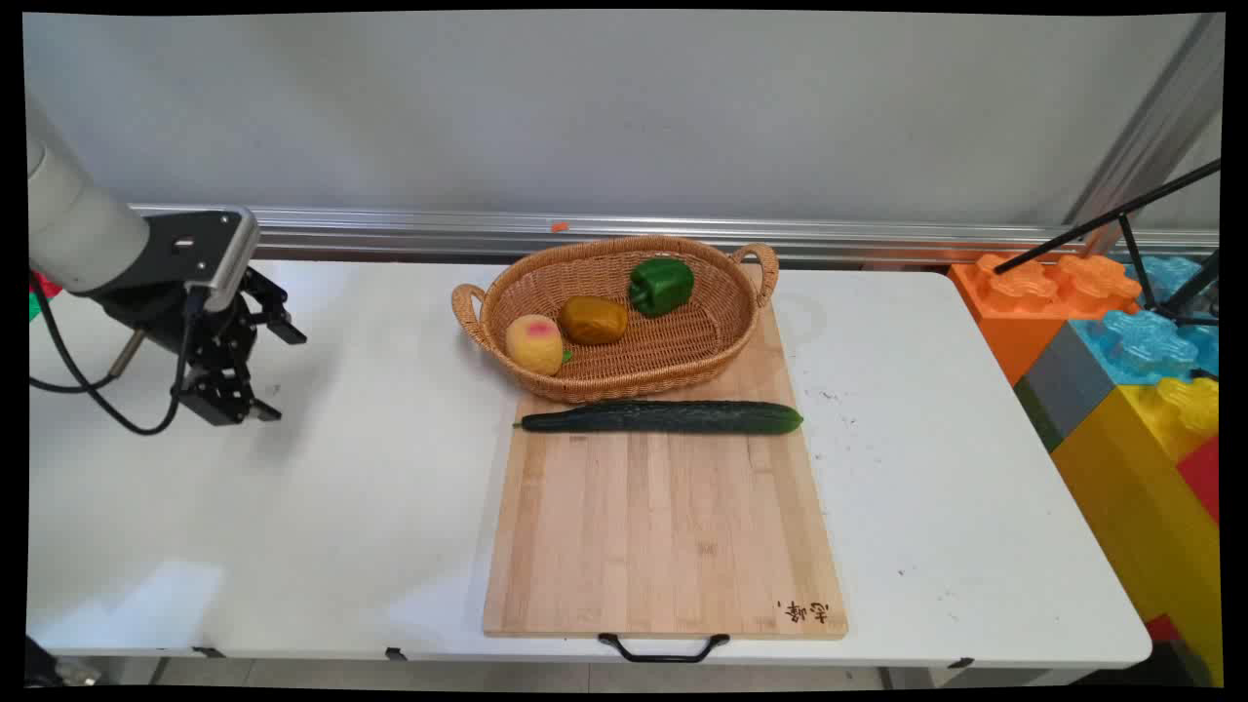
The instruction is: Pick up the cucumber from the cutting board
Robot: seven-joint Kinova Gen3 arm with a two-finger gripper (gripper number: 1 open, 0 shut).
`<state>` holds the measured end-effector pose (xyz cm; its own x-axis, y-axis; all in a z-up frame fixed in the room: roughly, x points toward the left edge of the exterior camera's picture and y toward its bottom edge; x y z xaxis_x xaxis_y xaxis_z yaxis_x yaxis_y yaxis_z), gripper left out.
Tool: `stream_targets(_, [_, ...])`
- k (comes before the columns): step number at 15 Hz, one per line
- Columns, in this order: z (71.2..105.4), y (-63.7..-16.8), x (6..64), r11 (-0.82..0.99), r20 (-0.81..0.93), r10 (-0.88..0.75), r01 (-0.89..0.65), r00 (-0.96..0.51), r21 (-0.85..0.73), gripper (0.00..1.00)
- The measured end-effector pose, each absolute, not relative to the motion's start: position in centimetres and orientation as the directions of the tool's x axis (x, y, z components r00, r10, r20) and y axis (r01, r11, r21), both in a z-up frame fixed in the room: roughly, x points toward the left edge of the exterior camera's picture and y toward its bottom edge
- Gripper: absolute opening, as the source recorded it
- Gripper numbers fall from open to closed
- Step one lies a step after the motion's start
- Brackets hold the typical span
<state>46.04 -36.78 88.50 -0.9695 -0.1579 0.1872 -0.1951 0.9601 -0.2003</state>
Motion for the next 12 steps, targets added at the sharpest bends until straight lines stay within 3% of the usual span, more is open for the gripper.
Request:
stream_targets(5, [87.3, -36.2, 42.5, 0.965, 0.274, -0.153, -0.203, -0.95, -0.165, 1.0])
stream_targets(12, [88.8, -37.1, 31.6, 0.963, 0.388, -0.146, -0.221, -0.91, -0.155, 1.0])
